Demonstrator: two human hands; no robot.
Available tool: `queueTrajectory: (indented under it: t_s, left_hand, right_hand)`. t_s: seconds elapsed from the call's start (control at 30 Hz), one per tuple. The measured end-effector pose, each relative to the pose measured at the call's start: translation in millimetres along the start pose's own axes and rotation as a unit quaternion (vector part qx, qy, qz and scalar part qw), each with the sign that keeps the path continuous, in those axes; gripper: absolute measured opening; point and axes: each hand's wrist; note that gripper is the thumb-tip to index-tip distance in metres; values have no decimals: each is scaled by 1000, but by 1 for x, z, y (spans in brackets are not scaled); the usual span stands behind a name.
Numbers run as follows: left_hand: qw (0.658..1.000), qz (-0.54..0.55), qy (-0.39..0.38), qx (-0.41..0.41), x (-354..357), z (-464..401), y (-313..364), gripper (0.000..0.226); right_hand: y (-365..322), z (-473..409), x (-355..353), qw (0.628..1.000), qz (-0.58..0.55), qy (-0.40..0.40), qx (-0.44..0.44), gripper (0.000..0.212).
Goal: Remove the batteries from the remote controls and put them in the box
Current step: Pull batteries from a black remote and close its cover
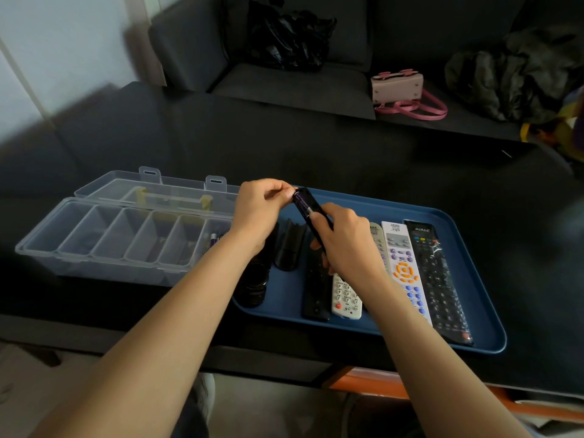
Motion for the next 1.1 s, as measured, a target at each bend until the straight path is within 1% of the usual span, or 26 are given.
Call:
queueTrajectory:
  t_s: [0.1,0.17,0.23,0.3,0.37,0.47,0.53,0.7,0.8,0.87,0.93,1.03,1.1]
  left_hand:
    - [1000,14,6,-9,0,-1,0,19]
    - [1000,13,18,-15,4,1,0,14]
    - [999,-32,41,11,8,4,-1,6]
    - [994,-64,67,65,12,7,-2,2]
    - [990,-47,87,98,17,11,-3,10]
    - [992,11,108,69,30,19,-6,21]
    - [994,9,100,50,33,19,-10,24]
    - [993,-88,50,60,18,8,-14,21]
    - [984,-162,33,63,17,11,-14,23]
    - [969,-231,17,83,17,13,-16,22]
    - [948,-301,-16,104,16,12,-17,18]
    - [918,-381,-57,96,14,13,-18,14]
    - [900,-421,-58,98,14,15,-19,11]
  right_hand:
    - [-1,0,0,1000,2,1,-1,25]
    - [-3,0,1,1000,5,4,0,25]
    - [-4,-2,4,1000,6,7,8,26]
    - [-4,-3,6,1000,5,9,20,27]
    - [-4,-3,8,999,-3,17,30,28]
    - [-6,-3,13,993,-85,24,84,29]
    - [-4,-2,16,986,-125,16,113,28]
    - [0,-4,12,985,-129,-11,115,25]
    - [2,-4,8,987,-116,3,109,24]
    - [4,-4,5,987,-115,6,112,23]
    - [5,-3,4,987,-113,-1,116,23]
    - [8,-1,5,987,-106,-13,117,24]
    - [9,-1,5,987,-105,-16,118,24]
Point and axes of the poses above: each hand's wrist, its own z-axis away from the middle knuckle, its own x-axis out of the palm, y = z × x, and after that the axes turned 2 degrees about y, right-handed
